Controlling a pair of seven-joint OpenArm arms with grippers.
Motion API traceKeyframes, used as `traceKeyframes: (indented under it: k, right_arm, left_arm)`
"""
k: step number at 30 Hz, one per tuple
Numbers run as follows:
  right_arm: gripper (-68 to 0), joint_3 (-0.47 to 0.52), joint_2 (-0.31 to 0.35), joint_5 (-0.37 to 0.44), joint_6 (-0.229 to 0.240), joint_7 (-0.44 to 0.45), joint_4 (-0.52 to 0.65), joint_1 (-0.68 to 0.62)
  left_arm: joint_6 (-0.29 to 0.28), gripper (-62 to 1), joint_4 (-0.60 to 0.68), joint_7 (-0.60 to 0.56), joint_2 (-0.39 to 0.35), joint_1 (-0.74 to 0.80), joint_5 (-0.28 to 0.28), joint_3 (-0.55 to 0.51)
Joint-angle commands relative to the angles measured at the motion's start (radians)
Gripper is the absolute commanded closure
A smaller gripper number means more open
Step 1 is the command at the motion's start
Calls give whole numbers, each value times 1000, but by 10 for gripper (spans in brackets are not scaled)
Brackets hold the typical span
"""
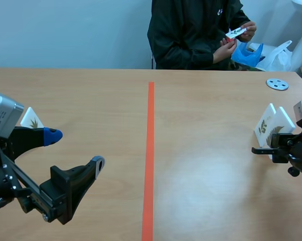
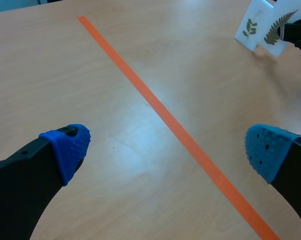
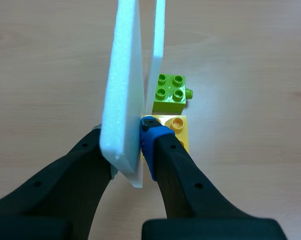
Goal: Sort the leaf by its shape. The table is split by an orange tape line. A compound leaf with several leaflets goes to the left side, a simple leaf with one blade goes to the right side. Return to the home posture when a red brick is placed on the table.
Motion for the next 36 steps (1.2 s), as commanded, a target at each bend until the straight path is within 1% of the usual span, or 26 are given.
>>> traceKeyframes:
  k: [1, 3, 7, 11, 15, 18, 23, 25, 28, 31, 36]
  right_arm:
    - [-56, 2, 16, 7, -6, 22, 6, 14]
    - [-68, 2, 16, 7, -6, 23, -1, 14]
    - [-69, 2, 16, -16, -6, 25, -10, 14]
    - [-71, 2, 16, -16, -13, 26, -18, 14]
    - [-152, 2, 16, -15, -13, 25, -18, 14]
    - [-167, 2, 16, -15, -12, 25, -18, 14]
    - [-271, 2, 17, -14, -12, 36, -9, 14]
    - [-296, 2, 19, -8, -6, 36, 5, 13]
    - [-323, 5, 27, -7, 4, 28, 56, 0]
    - [-365, 31, 33, 5, 31, 10, 146, -38]
    - [-393, 108, 34, 101, 34, -65, 315, -131]
  left_arm:
    - [1, -623, 25, -18, 3, -3, -6, -3]
    - [1, -623, 25, -18, 3, -3, -6, -3]
    - [1, -623, 25, -21, 3, -3, -6, -3]
    - [1, -623, 25, -21, 3, -3, -6, -3]
    - [1, -623, 25, -21, 3, -3, -6, -3]
    - [1, -623, 25, -21, 3, -3, -6, -3]
    - [1, -623, 25, -21, 3, -3, -6, -3]
    - [1, -623, 25, -21, 3, -3, -6, -3]
    - [1, -623, 25, -21, 3, -3, -6, -3]
    - [1, -623, 25, -21, 3, -3, -6, -3]
    - [1, -623, 25, -21, 3, -3, -6, -3]
